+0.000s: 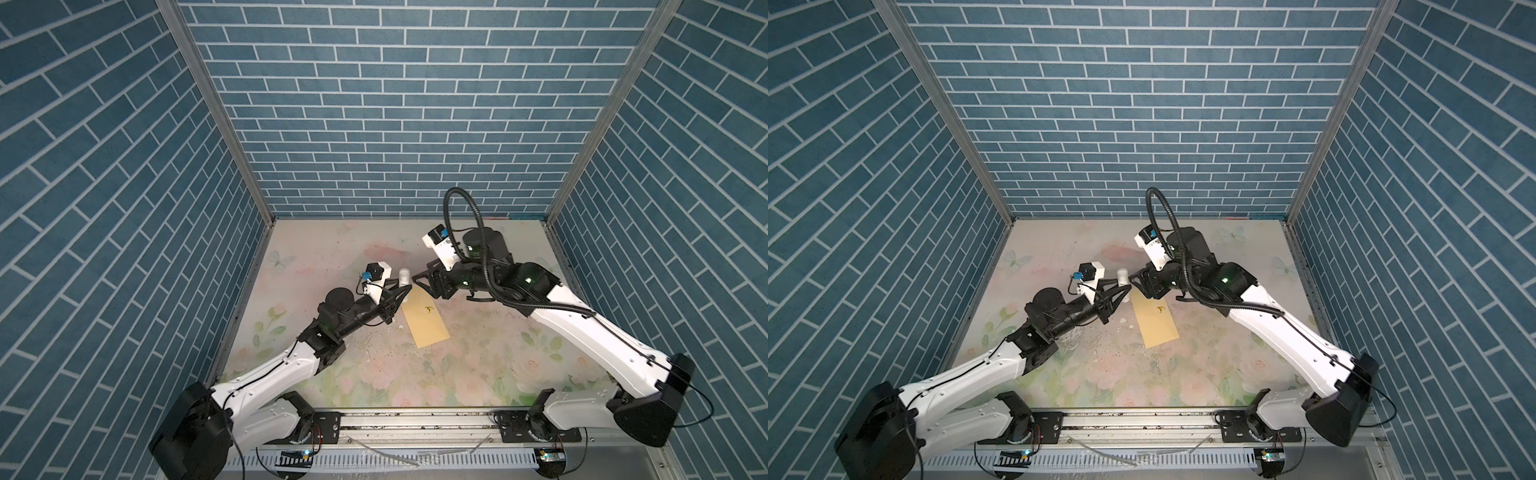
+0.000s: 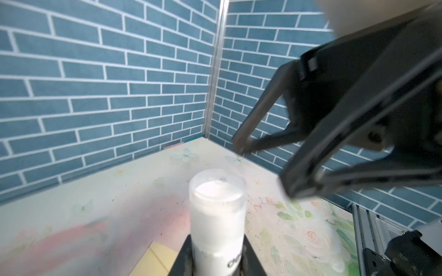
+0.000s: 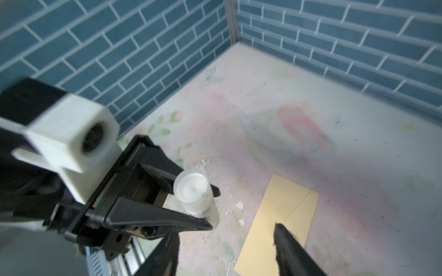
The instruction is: Place the letter into the envelope and seal it
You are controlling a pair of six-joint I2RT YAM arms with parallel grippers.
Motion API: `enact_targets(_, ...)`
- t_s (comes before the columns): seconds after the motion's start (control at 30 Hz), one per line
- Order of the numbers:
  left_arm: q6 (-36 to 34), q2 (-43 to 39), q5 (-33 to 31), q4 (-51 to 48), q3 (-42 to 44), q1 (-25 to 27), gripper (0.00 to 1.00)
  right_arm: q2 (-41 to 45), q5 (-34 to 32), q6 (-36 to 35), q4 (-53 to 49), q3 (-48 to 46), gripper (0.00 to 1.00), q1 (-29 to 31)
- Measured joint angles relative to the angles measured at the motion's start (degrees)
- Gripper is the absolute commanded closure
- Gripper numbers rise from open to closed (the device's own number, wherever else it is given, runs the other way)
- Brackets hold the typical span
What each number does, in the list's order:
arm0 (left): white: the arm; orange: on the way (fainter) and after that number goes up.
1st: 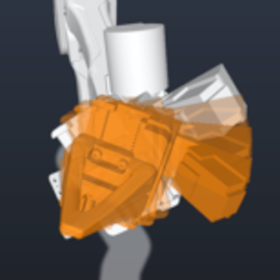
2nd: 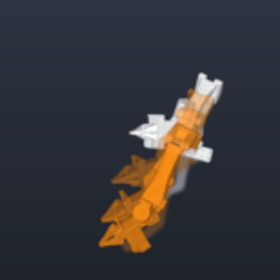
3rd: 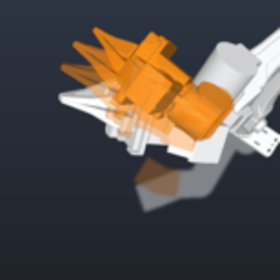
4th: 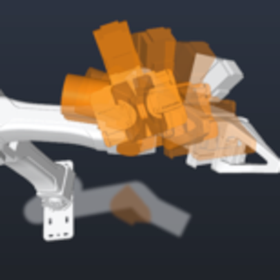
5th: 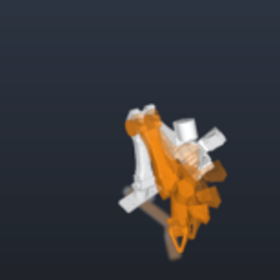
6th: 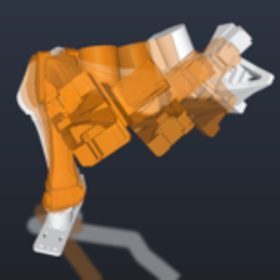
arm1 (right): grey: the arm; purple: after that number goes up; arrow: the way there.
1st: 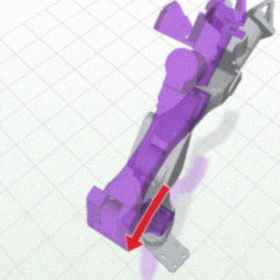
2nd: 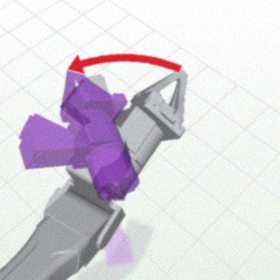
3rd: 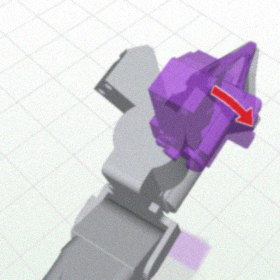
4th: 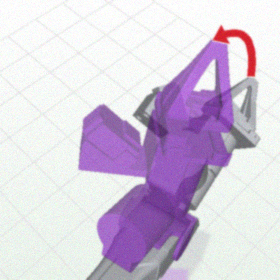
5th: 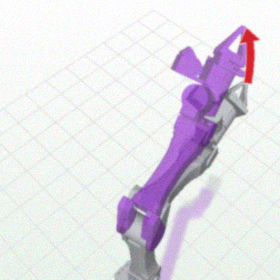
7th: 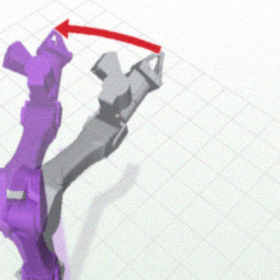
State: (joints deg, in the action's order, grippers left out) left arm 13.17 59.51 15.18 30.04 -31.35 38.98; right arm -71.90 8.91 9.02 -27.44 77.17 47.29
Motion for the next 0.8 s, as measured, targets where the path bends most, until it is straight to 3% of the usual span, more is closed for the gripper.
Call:
enact_targets(0.17,7.7,-2.0,-8.1,-18.8,-6.1,0.0,1.0,9.5,-9.6,0.3,6.3,-9.5,0.18,-0.6)
enact_targets(0.37,17.6,1.7,-15.4,-37.2,-13.4,0.0,1.0,13.6,-15.6,2.2,8.7,-17.9,0.16,-3.4)
enact_targets(0.8,29.1,21.7,-19.6,-49.5,-16.3,0.0,1.0,15.6,-16.0,6.7,9.5,-22.8,0.16,-9.3)
